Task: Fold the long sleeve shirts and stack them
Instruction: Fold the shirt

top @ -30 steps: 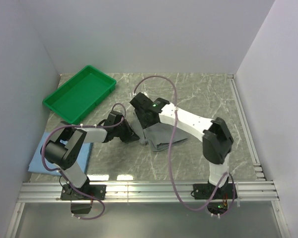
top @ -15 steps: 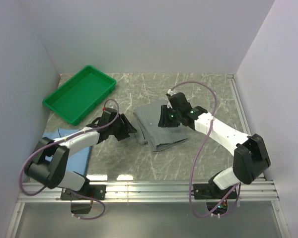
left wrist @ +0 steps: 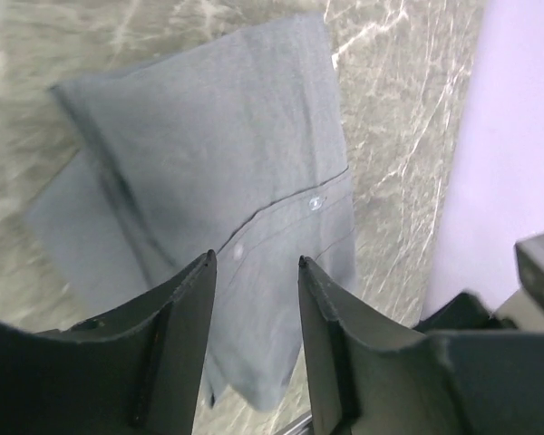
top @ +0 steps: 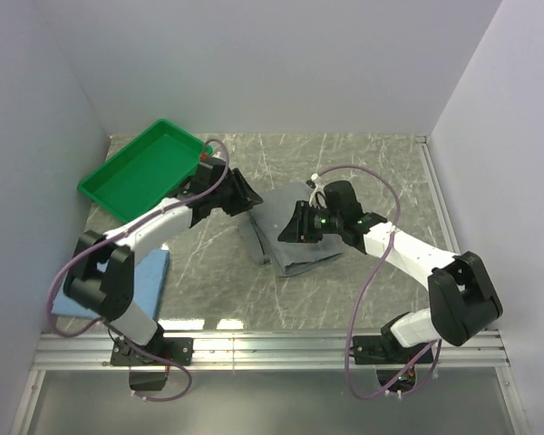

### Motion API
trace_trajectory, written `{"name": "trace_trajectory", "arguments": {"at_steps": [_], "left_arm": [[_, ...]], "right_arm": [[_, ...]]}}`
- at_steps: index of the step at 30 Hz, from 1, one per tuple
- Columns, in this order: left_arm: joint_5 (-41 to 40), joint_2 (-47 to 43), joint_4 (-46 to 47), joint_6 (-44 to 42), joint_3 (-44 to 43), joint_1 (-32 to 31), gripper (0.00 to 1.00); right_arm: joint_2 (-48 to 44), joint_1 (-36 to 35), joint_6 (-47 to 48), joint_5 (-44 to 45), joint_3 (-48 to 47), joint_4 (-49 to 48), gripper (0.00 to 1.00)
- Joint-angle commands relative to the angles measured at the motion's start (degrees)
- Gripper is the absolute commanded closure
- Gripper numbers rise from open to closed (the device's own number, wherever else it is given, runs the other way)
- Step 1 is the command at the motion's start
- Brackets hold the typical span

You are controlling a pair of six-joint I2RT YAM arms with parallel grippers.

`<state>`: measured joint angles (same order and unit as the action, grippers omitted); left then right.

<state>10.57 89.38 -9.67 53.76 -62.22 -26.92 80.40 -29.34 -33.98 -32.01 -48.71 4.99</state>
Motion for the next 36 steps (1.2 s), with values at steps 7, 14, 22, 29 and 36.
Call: {"name": "trace_trajectory", "arguments": {"at_steps": [7, 14, 22, 29, 36], "left_arm": [[5.95, 13.53, 5.19, 0.03, -7.83, -1.21, 0.60], [4.12, 23.63, 7.56, 0.38, -7.13, -0.68, 0.64], [2.18, 28.30, 7.56, -1.10, -9.58, 0.73, 0.64], [1.47, 20.95, 7.13, -5.94, -10.47, 0.73, 0.55], [-0.90, 9.50, 1.08, -10.86, -9.15, -2.52, 0.38]], "right_arm": [[8.36, 0.51, -2.15, -10.70, 2.12, -9.30, 0.58], [20.13, 0.51, 0.05, -15.00, 3.62, -7.02, 0.59], [25.42, 0.34, 0.23, -18.61, 2.30, -6.49, 0.59], [13.13, 1.47, 5.40, -13.70, -1.03, 1.32, 0.60], [1.87, 10.95, 6.12, -12.91, -1.48, 4.59, 0.60]]}}
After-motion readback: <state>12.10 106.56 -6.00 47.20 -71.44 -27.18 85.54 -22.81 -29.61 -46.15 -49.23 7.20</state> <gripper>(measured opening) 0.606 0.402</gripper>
